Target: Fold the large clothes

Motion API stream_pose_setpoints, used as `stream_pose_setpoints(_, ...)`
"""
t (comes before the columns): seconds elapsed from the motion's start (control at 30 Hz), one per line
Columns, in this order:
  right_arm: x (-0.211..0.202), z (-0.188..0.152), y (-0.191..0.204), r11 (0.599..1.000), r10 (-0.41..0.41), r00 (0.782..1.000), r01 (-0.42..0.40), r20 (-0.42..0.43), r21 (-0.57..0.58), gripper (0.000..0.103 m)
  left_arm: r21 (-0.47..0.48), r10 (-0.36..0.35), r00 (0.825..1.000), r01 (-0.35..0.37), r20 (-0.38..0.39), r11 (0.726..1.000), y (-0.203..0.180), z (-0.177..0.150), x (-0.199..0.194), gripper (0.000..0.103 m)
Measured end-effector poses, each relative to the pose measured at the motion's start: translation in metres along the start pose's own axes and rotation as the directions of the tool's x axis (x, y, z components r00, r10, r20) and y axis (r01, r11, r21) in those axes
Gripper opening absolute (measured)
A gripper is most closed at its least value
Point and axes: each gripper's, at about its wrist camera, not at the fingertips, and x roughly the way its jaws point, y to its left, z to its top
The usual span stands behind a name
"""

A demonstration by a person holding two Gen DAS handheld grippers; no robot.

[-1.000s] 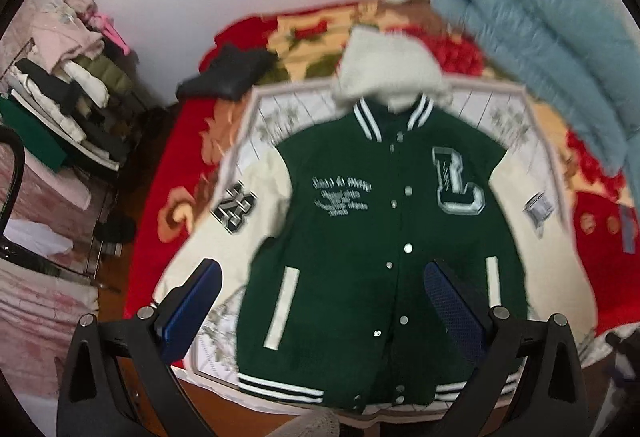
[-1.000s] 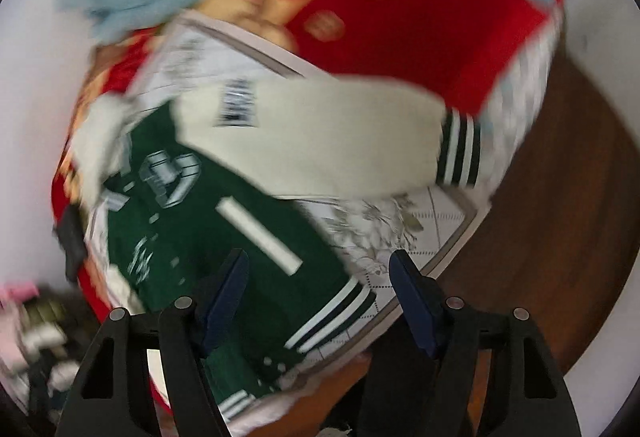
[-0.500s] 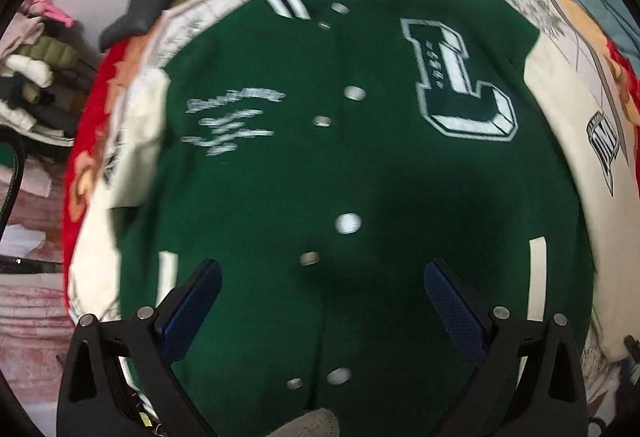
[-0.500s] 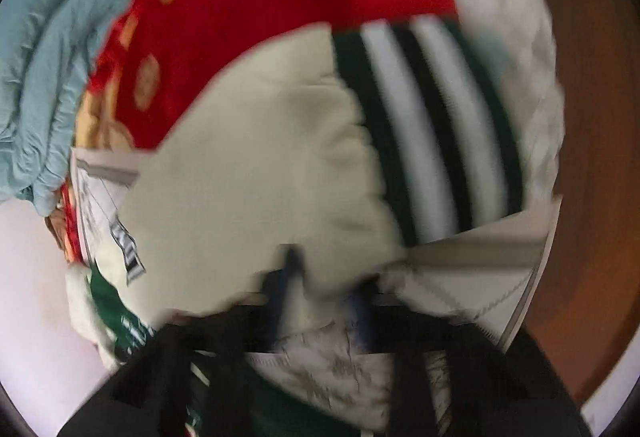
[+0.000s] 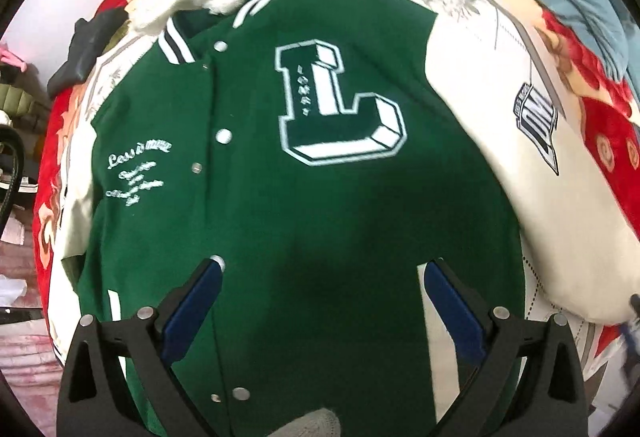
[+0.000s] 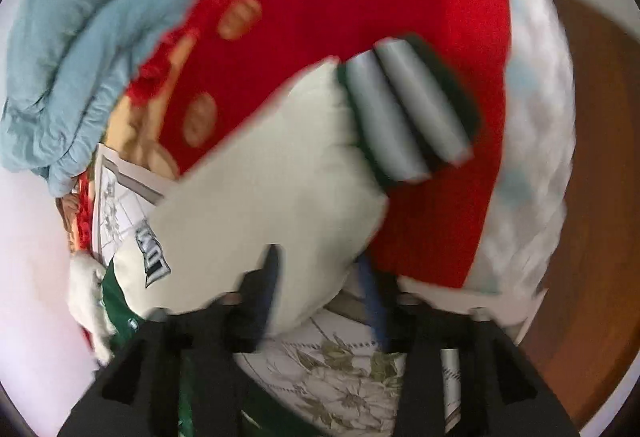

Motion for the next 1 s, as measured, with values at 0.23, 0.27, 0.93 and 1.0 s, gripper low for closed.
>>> stream_pose_setpoints(0.23,0.028,0.011,-0.022,0.974,0.185,0.974,-0.200,0.134,0.104,0.030,0.027,0.044,0.999,-0.044,-0.001,0.999,-0.026,0.010,0.031,0.103)
stream_pose_setpoints(0.27,0.024,0.013,-0.014,0.969,0.218,0.961,-0.234,0.169,0.084,0.016,0.026,0.045,0.999,-0.044,-0.001,0.999,-0.029,0.012,0.034,0.103)
stream_pose_setpoints(0.93,-0.059,0.015,0.198,0.904,0.309,0.932,-0.225,0.191,-0.364,0.002,-0.112,0.066,0.998,-0.063,0.020,0.992,0.000,0.069,0.031,0.103)
stream_pose_setpoints(1.0,-0.074,-0.010,0.231,0.873,0.315,0.932,-0.211,0.179,-0.439,0.002,-0.150,0.080,0.996,-0.074,0.032,0.986,0.025,0.070,0.021,0.103)
